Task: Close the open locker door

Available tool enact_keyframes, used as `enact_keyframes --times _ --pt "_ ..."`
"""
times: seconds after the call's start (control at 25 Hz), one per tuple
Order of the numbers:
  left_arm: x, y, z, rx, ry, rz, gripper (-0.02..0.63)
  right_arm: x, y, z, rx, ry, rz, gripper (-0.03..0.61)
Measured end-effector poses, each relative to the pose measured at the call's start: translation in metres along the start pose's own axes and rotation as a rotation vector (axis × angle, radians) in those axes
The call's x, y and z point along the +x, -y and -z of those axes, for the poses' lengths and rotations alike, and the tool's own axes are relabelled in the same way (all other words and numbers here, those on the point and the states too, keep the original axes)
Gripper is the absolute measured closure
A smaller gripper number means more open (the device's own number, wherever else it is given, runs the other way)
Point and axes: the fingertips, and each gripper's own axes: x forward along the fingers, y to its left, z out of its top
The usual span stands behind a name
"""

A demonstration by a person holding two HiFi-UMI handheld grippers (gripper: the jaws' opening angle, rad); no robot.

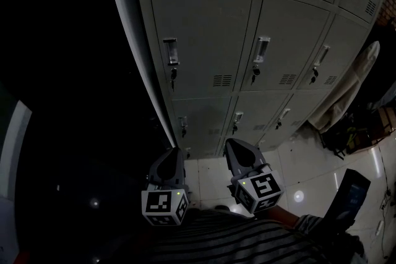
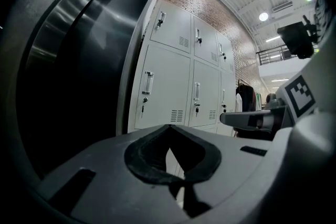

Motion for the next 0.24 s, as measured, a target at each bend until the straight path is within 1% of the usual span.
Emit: enact_keyframes --times 0.24 --pt "-0.0002 0.0001 0.0002 -0.003 0.001 -0.001 0.609 -0.0005 -0.0016 0.0018 -0.006 -0.008 -0.006 0.578"
